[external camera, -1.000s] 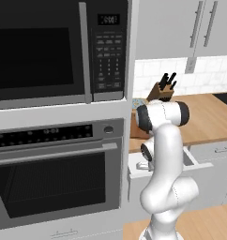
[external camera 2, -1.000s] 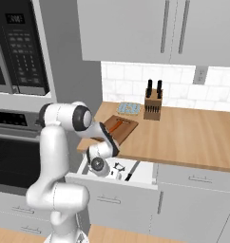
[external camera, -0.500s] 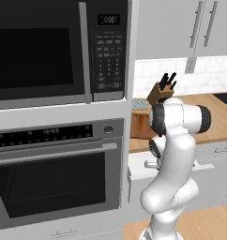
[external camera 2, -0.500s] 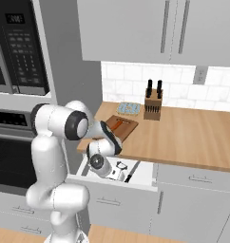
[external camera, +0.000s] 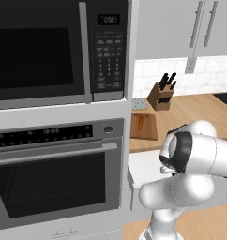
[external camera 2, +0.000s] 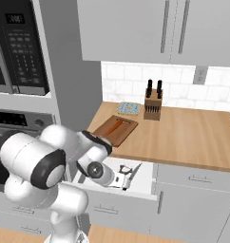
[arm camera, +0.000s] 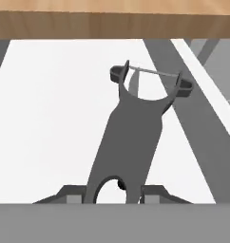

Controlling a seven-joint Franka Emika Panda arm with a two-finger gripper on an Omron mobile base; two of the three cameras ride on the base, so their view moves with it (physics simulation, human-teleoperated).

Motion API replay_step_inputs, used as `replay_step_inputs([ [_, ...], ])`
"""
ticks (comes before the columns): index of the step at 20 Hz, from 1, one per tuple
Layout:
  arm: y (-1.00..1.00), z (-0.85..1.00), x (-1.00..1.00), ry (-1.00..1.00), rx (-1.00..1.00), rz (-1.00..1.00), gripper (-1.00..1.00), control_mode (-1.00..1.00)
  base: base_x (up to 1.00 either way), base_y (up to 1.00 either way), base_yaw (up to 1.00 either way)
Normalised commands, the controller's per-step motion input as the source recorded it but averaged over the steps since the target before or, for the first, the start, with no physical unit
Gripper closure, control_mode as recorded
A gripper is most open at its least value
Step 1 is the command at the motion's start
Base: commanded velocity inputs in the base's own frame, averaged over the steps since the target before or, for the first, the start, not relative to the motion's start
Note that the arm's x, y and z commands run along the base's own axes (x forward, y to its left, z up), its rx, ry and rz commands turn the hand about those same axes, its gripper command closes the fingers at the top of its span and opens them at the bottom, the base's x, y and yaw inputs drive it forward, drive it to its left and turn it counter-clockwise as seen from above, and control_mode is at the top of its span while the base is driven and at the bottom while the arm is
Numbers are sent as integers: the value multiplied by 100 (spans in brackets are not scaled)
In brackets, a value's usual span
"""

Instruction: Place the appropriate cutting tool for cutting the carrot skin on the cutting board.

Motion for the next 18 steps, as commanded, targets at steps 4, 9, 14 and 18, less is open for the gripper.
replay_step_inputs([
  [4, -44, 79, -48, 13, 0, 17, 100, -100, 0, 0, 0],
  [9, -51, 100, -61, 1, 0, 14, 100, -100, 0, 0, 0],
  [14, -48, 95, -39, 14, 0, 14, 100, -100, 0, 0, 0],
  [18, -73, 22, 76, 22, 30, 15, 100, -100, 0, 0, 0],
])
